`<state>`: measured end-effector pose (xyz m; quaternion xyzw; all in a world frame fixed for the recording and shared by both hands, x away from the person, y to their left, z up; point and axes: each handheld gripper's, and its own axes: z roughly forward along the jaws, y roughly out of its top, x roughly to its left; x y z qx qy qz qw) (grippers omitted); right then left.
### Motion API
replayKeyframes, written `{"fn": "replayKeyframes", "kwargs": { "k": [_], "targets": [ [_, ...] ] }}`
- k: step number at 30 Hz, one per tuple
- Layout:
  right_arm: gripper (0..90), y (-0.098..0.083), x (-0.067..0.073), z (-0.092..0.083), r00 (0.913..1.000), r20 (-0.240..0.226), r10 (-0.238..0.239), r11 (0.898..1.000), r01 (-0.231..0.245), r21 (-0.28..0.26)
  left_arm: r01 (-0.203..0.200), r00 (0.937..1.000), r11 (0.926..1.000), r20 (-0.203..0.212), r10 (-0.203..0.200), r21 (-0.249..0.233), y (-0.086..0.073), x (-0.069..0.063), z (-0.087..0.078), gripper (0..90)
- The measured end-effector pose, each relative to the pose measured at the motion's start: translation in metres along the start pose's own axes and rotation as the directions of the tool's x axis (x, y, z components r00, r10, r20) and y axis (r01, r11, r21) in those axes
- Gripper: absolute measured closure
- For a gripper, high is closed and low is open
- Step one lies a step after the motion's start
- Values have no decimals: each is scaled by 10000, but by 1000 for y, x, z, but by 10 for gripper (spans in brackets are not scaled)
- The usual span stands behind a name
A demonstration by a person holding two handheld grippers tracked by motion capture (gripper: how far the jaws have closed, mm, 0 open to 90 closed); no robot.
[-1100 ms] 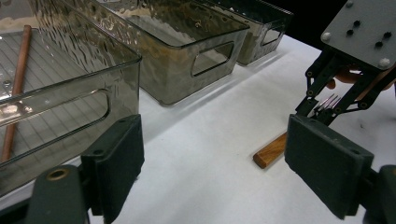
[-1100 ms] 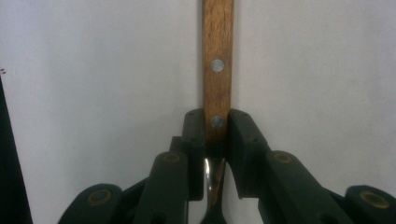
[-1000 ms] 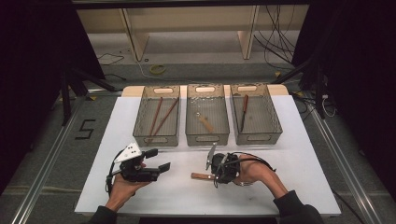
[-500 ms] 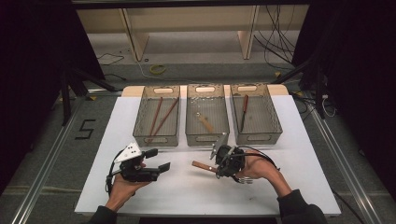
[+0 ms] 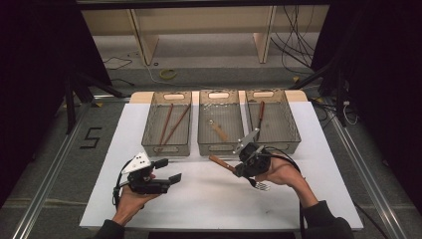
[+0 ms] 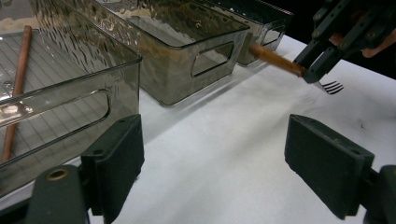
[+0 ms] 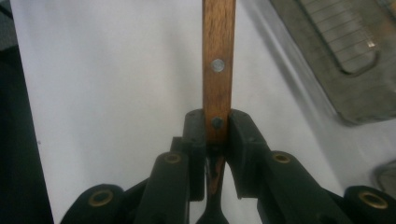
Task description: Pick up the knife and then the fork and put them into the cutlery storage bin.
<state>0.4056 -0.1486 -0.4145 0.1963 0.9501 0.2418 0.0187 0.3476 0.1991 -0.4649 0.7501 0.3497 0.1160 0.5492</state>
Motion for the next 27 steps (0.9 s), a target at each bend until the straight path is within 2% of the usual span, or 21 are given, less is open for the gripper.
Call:
{"fn": "replayKeyframes", "kwargs": {
  "k": [5,11,21,27],
  "targets": [
    [786,-4,-8,-17,9990,60,434,9964,-429,-732,-5,10000,10000,-1,5,-14,0,0,0,192],
    [785,-11,-19,-33,9940,330,1047,9854,-992,-1384,-2,10000,10000,-9,2,-31,0,0,0,192],
    [785,-21,-32,-50,9801,757,1835,9639,-1643,-2094,4,10000,10000,4,-4,-37,0,0,0,191],
    [786,-29,-41,-60,9697,841,2294,9466,-2021,-2513,3,10000,10000,-7,-3,-51,0,0,0,192]
  ]
}}
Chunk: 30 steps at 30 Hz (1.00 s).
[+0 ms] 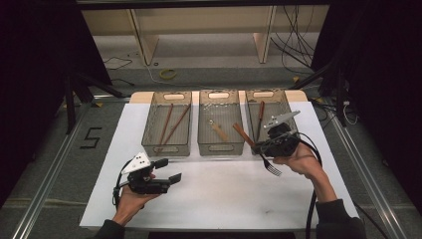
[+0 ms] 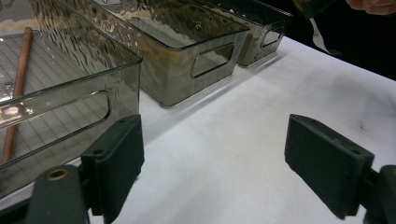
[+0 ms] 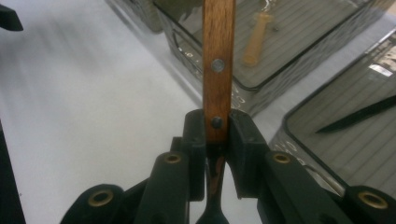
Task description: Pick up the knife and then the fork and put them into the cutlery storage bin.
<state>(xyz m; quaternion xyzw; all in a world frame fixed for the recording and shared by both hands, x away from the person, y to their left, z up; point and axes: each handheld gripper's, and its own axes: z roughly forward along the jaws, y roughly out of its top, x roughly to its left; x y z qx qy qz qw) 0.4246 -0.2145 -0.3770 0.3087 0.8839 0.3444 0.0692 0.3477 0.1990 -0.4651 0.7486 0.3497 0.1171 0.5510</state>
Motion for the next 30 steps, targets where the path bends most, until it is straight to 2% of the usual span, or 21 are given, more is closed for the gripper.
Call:
{"fn": "replayKeyframes", "kwargs": {
  "k": [13,21,30],
  "targets": [
    [786,-5,-21,-17,9949,527,855,9945,-820,-655,98,9999,9999,-57,-99,-34,-1,2,1,192],
    [786,-2,-42,-26,9850,930,1456,9860,-1367,-959,127,9999,9999,-46,-127,-59,-1,2,2,192],
    [785,16,-62,-33,9700,1324,2038,9735,-1864,-1326,95,9999,9999,-51,-95,-68,-1,2,2,192]
  ]
}}
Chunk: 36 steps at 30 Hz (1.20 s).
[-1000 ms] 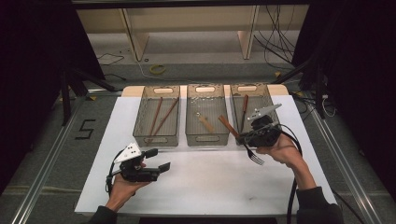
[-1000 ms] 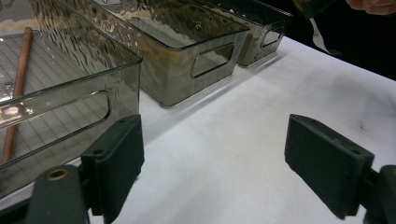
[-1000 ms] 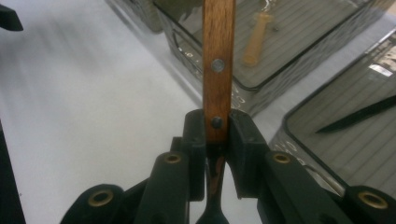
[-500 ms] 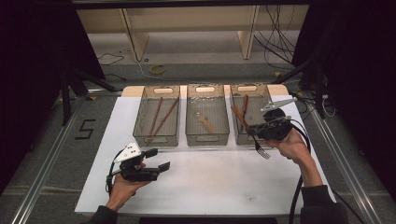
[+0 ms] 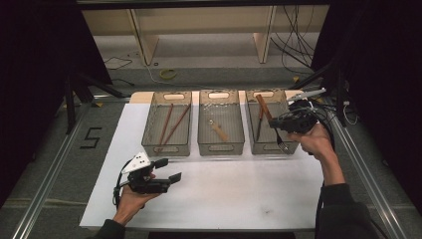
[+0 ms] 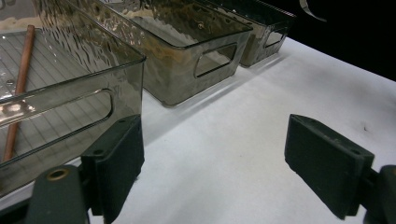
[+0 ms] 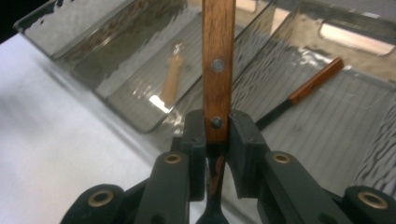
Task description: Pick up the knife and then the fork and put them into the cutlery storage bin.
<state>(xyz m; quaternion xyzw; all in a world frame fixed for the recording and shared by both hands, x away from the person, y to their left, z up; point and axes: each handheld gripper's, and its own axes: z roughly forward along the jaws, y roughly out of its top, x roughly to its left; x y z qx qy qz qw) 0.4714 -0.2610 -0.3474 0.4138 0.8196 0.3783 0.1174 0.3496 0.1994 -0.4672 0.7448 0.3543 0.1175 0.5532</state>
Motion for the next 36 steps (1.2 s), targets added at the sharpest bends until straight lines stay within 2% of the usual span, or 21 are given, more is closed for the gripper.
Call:
{"fn": "replayKeyframes", "kwargs": {
  "k": [9,15,36],
  "targets": [
    [785,22,-11,5,9986,255,460,9986,-452,-286,-2,10000,10000,-6,2,-13,0,0,0,192],
    [786,32,-18,14,9955,517,796,9965,-782,-290,8,10000,10000,-9,-8,-21,0,1,0,192],
    [785,45,-31,29,9865,938,1343,9909,-1331,-195,-15,10000,10000,-5,15,-39,0,0,0,193]
  ]
}}
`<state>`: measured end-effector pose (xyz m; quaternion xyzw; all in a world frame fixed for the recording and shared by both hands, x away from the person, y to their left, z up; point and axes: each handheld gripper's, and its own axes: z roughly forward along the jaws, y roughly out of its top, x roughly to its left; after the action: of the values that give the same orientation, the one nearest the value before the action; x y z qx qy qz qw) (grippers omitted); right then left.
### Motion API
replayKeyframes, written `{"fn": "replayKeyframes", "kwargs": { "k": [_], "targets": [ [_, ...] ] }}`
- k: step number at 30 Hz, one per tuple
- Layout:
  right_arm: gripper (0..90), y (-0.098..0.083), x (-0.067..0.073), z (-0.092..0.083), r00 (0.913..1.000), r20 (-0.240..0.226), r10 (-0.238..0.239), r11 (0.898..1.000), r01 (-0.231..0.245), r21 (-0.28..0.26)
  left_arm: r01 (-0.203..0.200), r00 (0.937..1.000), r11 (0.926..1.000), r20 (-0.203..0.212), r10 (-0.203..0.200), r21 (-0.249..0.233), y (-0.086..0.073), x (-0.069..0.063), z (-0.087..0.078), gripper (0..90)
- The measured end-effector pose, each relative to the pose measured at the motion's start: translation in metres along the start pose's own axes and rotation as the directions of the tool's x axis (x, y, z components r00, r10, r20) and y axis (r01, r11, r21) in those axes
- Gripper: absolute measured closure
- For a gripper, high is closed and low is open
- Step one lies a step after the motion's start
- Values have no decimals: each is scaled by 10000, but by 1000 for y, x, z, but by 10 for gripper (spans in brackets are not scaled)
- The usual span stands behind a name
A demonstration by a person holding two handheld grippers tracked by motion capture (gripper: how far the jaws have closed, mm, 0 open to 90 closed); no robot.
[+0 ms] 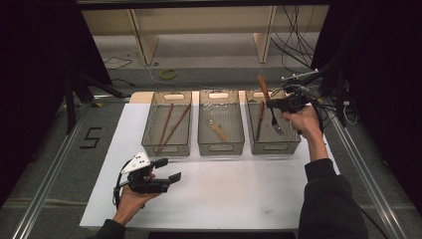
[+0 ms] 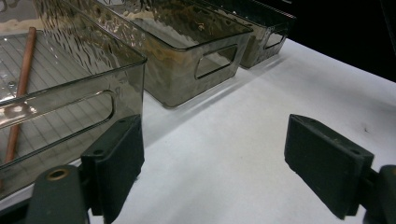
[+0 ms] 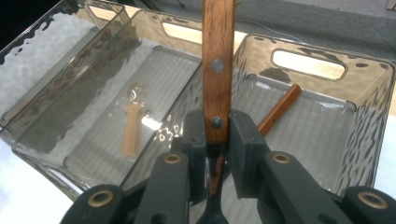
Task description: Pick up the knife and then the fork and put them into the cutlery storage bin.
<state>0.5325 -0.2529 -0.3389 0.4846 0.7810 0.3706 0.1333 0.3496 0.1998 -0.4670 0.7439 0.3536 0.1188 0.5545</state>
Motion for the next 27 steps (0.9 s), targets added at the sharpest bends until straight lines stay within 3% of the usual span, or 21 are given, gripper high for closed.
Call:
{"fn": "replayKeyframes", "kwargs": {
  "k": [27],
  "targets": [
    [785,13,2,24,9990,306,338,9991,-345,244,3,10000,10000,9,-3,-24,0,0,0,193]
  ]
}}
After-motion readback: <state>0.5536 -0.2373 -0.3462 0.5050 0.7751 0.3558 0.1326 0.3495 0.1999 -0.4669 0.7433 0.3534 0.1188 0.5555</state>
